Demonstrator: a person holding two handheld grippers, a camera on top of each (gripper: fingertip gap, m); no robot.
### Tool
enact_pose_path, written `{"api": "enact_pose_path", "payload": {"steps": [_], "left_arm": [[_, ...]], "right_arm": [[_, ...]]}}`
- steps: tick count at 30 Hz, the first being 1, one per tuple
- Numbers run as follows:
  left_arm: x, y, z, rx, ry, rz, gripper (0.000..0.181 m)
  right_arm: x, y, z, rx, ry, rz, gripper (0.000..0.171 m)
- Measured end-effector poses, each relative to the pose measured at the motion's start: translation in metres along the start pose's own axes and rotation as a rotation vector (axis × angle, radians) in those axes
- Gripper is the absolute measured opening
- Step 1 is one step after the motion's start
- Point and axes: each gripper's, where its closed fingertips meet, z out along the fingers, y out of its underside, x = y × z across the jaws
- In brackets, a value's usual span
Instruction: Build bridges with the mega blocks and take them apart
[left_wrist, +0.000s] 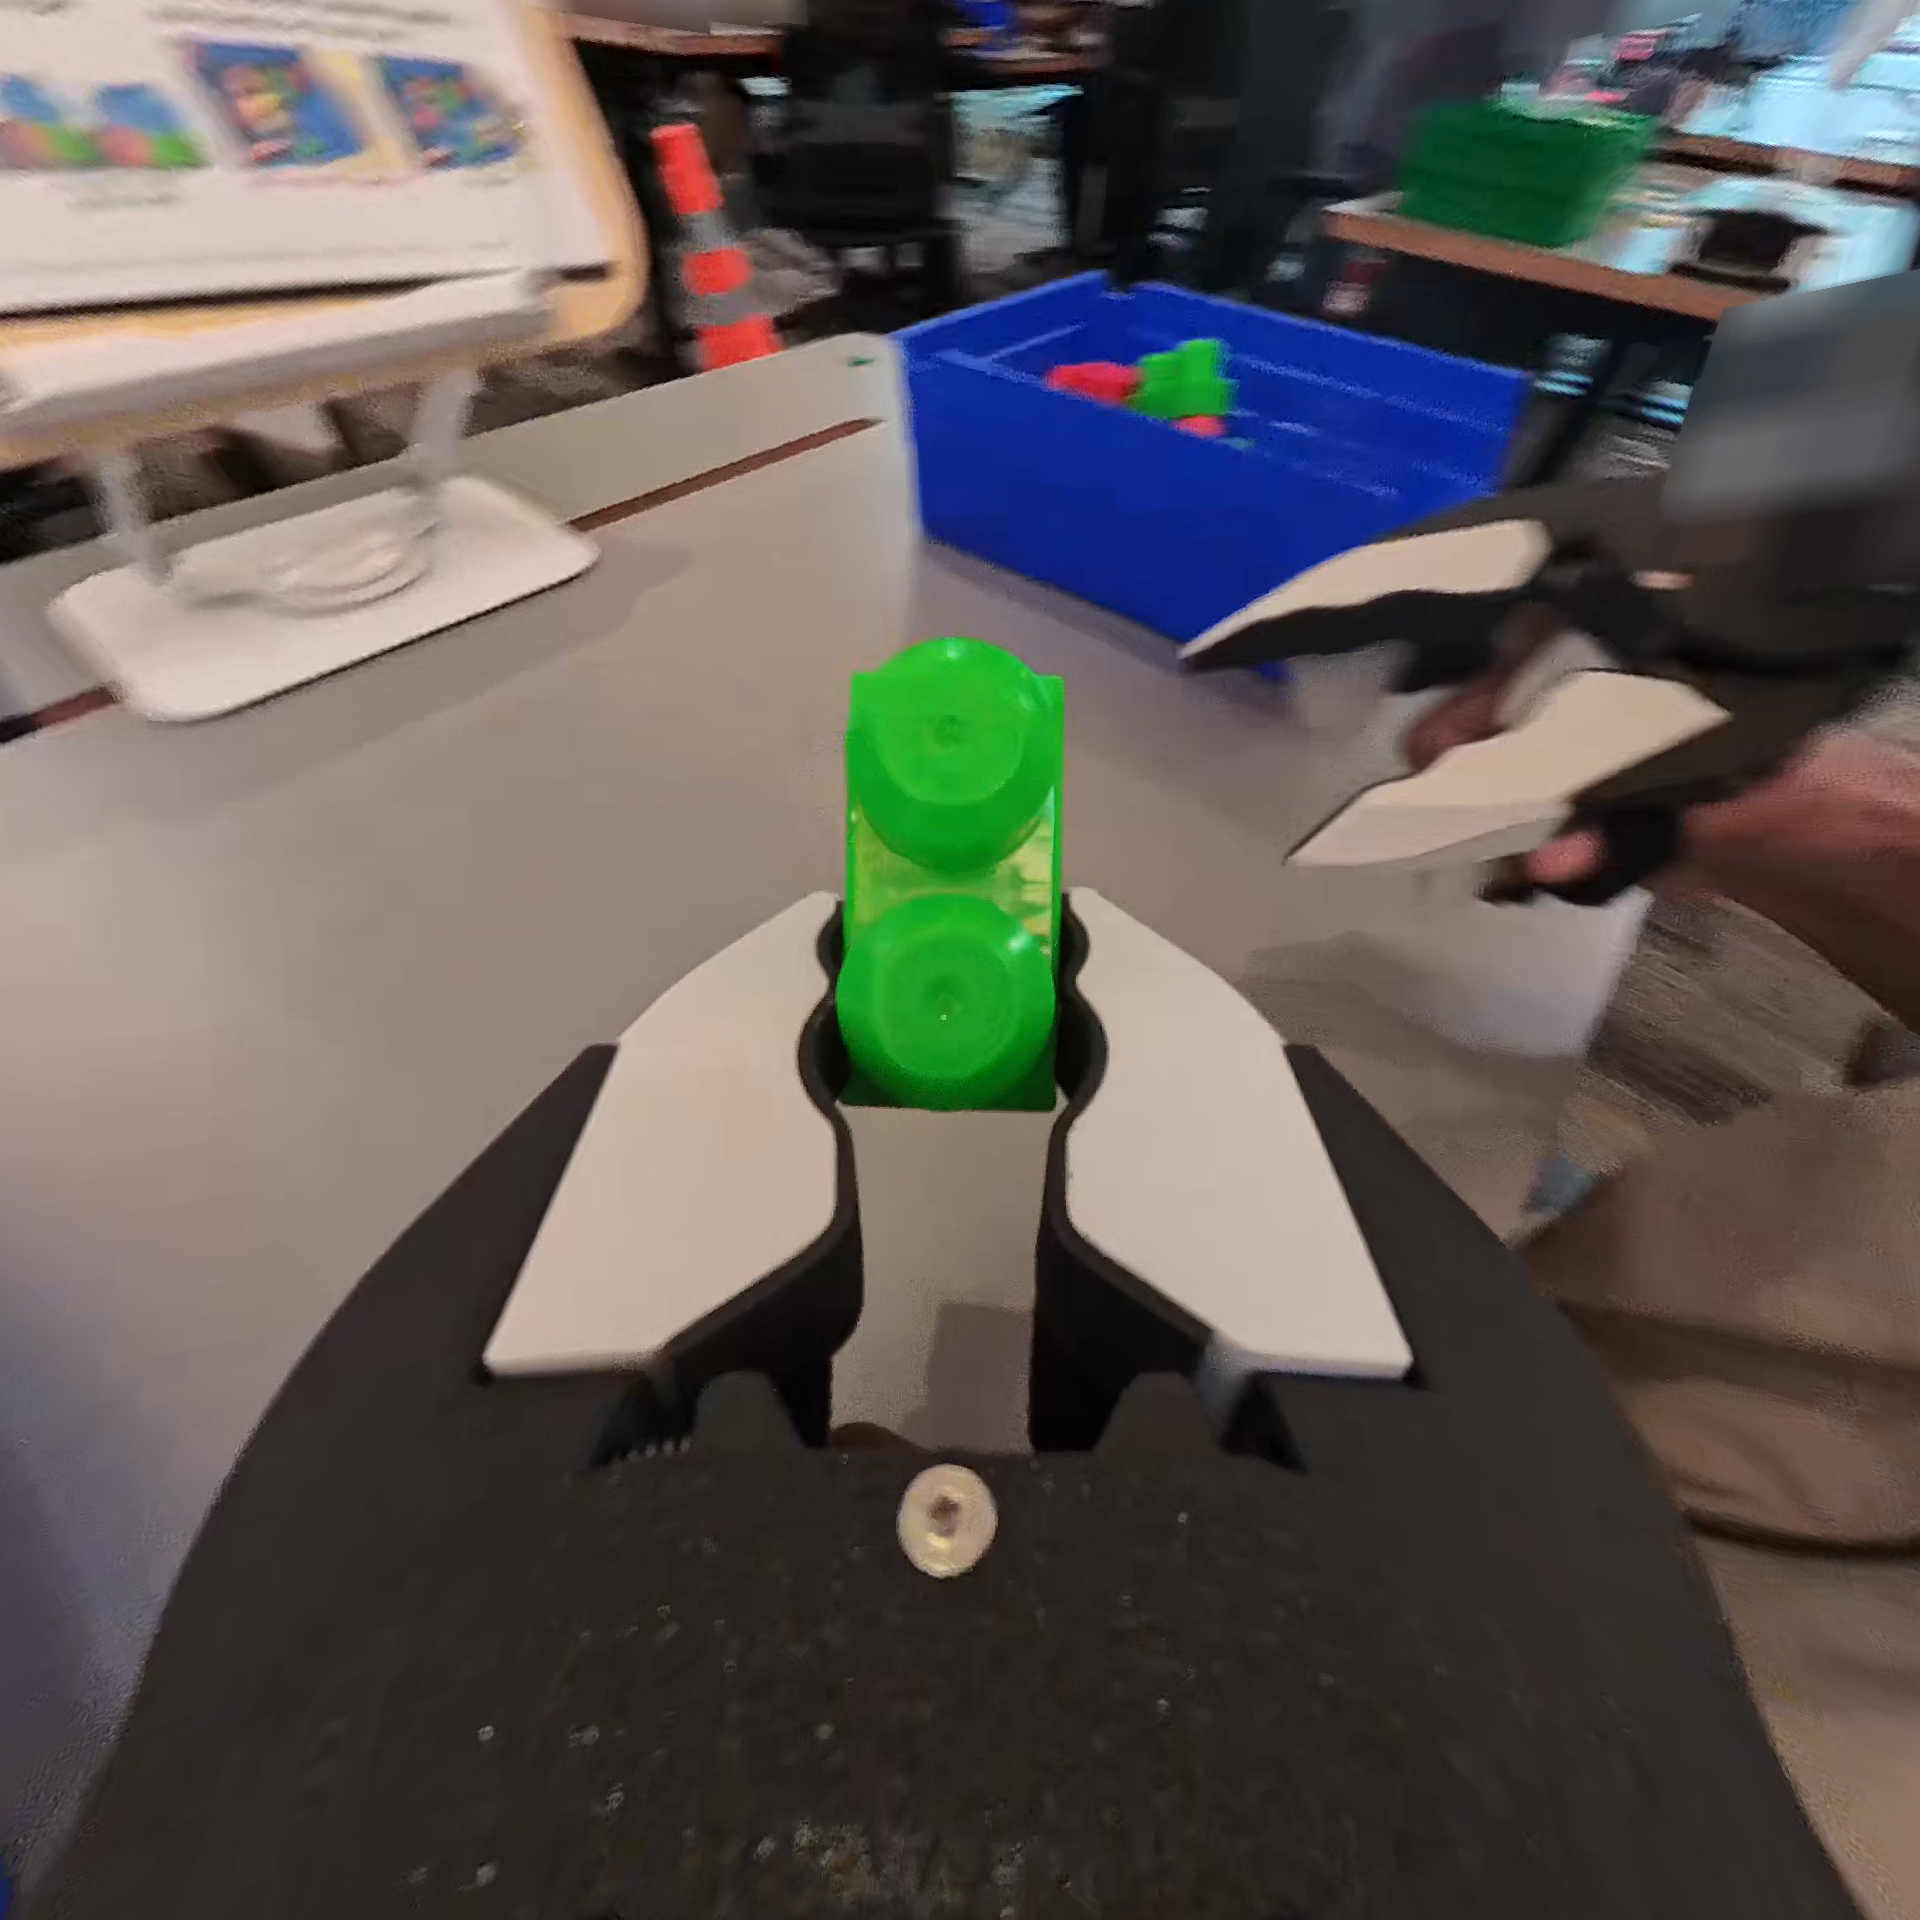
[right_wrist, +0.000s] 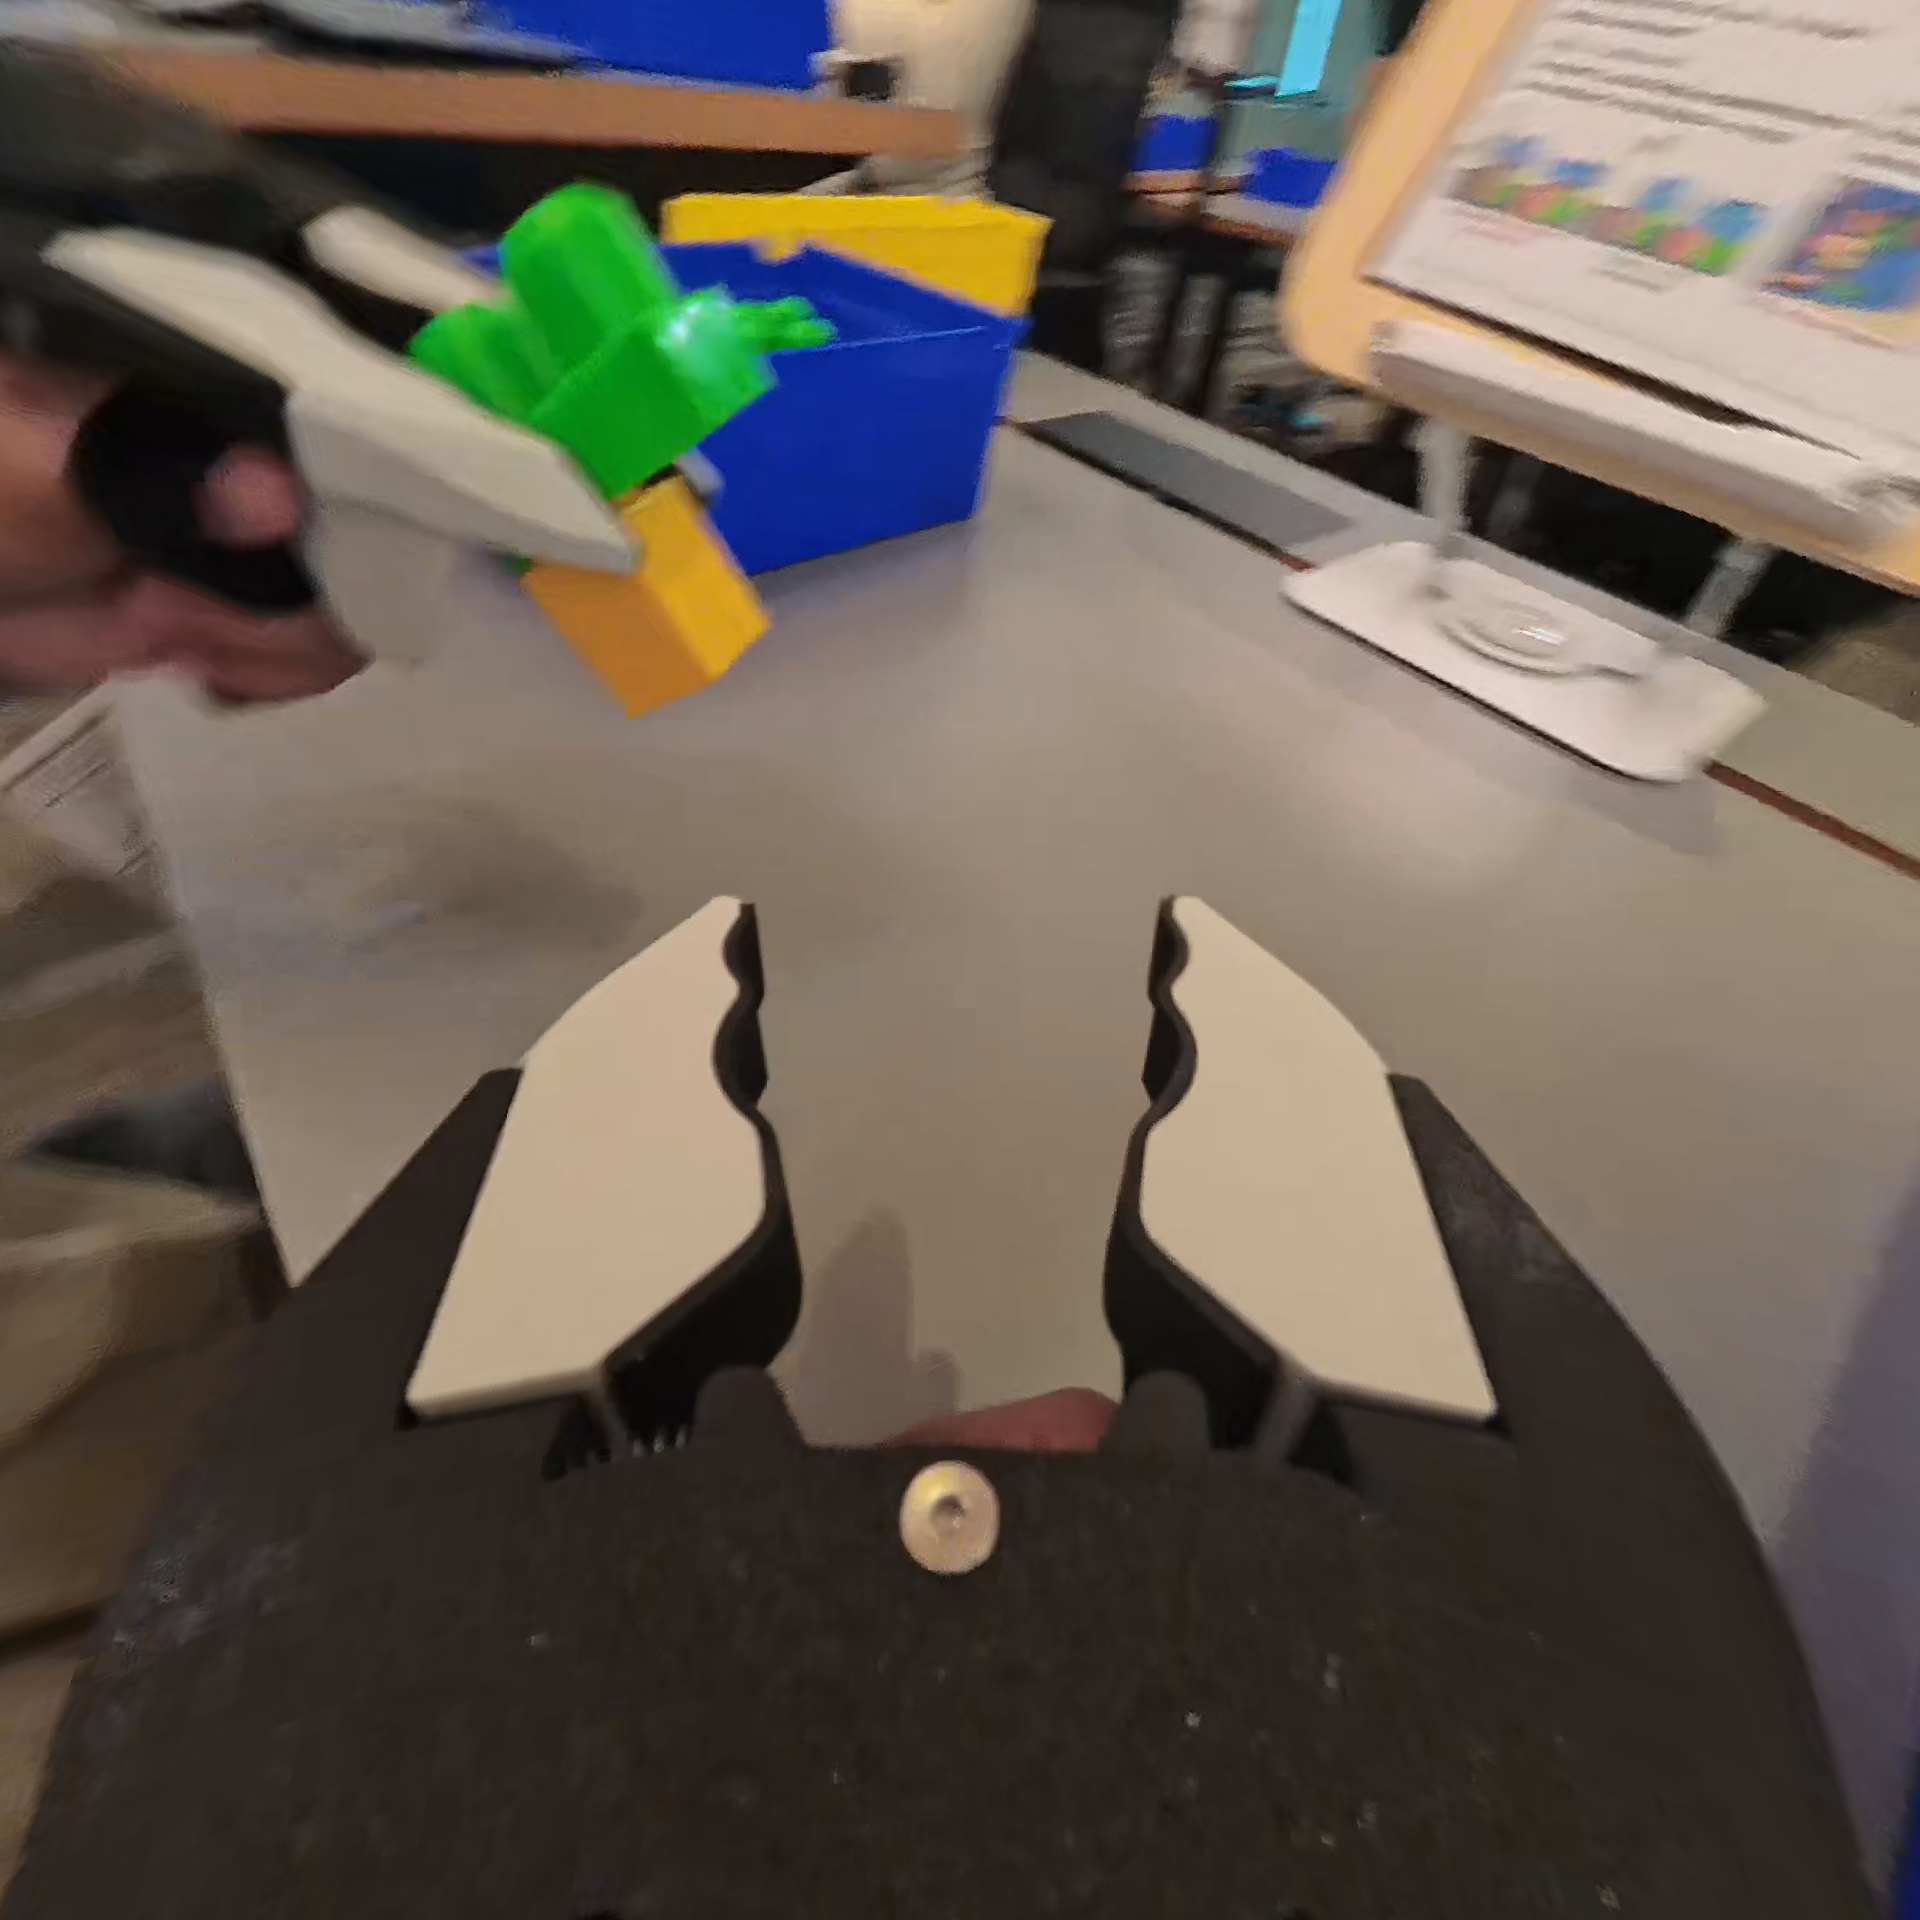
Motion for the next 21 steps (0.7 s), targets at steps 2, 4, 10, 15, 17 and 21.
{"api": "enact_pose_path", "payload": {"steps": [2,4,10,15,17,21], "left_arm": [[0.012,-0.017,0.002,0.006,0.131,0.07,0.036],[0.027,-0.029,0.004,0.004,0.274,0.148,0.036],[0.044,-0.042,0.022,-0.034,0.45,0.33,0.036],[0.062,-0.034,0.033,-0.048,0.546,0.381,0.036],[0.064,-0.029,0.035,-0.054,0.55,0.393,0.036],[0.067,-0.019,0.039,-0.06,0.547,0.41,0.036]], "right_arm": [[-0.008,-0.007,0.008,-0.048,-0.114,-0.146,0.075],[-0.019,-0.015,0.015,-0.084,-0.233,-0.252,0.072],[-0.034,-0.041,0.028,-0.072,-0.394,-0.335,0.064],[-0.038,-0.033,0.035,-0.088,-0.42,-0.354,0.04],[-0.039,-0.028,0.034,-0.082,-0.437,-0.338,0.037],[-0.04,-0.016,0.033,-0.098,-0.443,-0.337,0.036]]}}
